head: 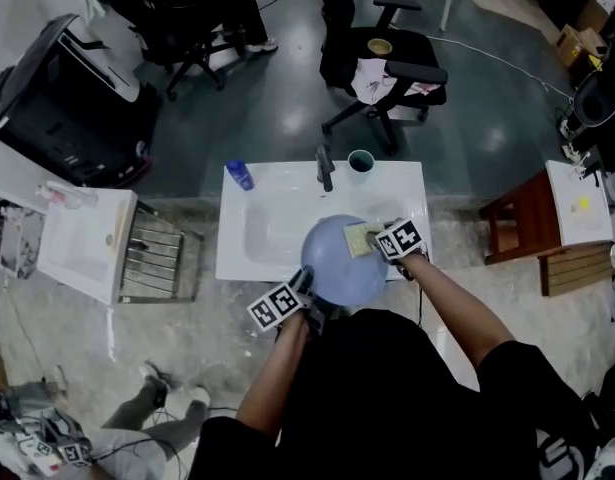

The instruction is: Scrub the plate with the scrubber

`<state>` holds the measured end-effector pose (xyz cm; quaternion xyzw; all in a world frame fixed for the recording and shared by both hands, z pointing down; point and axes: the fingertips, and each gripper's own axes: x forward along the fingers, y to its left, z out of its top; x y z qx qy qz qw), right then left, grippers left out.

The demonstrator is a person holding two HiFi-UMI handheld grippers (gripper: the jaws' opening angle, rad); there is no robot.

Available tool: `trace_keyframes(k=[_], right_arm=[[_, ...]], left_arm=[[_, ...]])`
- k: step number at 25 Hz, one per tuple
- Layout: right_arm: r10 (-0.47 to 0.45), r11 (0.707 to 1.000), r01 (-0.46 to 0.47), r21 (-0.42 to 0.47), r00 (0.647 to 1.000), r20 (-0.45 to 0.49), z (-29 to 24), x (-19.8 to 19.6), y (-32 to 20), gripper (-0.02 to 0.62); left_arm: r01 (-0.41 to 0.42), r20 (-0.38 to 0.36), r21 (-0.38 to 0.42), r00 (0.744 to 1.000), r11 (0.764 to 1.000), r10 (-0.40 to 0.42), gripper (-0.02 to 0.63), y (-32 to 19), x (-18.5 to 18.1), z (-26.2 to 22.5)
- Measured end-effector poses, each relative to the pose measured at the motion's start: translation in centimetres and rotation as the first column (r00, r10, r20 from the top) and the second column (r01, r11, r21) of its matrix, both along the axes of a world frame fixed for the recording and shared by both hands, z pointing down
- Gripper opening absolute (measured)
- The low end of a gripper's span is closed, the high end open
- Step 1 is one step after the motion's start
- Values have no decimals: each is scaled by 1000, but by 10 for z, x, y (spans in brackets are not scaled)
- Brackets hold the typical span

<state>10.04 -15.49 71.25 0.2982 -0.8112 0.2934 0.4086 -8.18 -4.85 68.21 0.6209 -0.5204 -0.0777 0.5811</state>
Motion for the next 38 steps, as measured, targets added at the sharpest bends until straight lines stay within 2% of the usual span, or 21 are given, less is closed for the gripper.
trace_keyframes(k=[3, 7, 14, 22, 27, 33, 38], right_arm=[[47, 999, -43, -28, 990, 130, -20, -4, 3, 71], [66, 997, -49, -54, 933, 353, -62, -26, 15, 67], [54, 995, -6, -97, 867, 495, -88, -62, 53, 66], [-22, 978, 115, -174, 887, 460, -63, -95, 91, 66], [-35, 976, 121, -182, 909, 415, -53, -101, 91, 66], [-79, 965, 151, -214, 947, 311, -29, -96, 89, 67], [-84, 958, 154, -244, 958, 273, -14, -88, 91, 71]], left_arm=[[17, 15, -9, 1000, 1000, -17, 63, -1, -5, 3], [31, 36, -4, 999, 1000, -31, 57, -5, -15, 2], [10, 63, -4, 998, 1000, -9, 55, -9, -10, 2], [9, 53, -8, 999, 1000, -9, 55, -5, -9, 5], [26, 40, -8, 999, 1000, -26, 54, -5, -15, 4], [41, 8, 4, 999, 999, -41, 54, -6, -11, 1], [24, -1, -9, 1000, 1000, -24, 58, -8, -9, 3]])
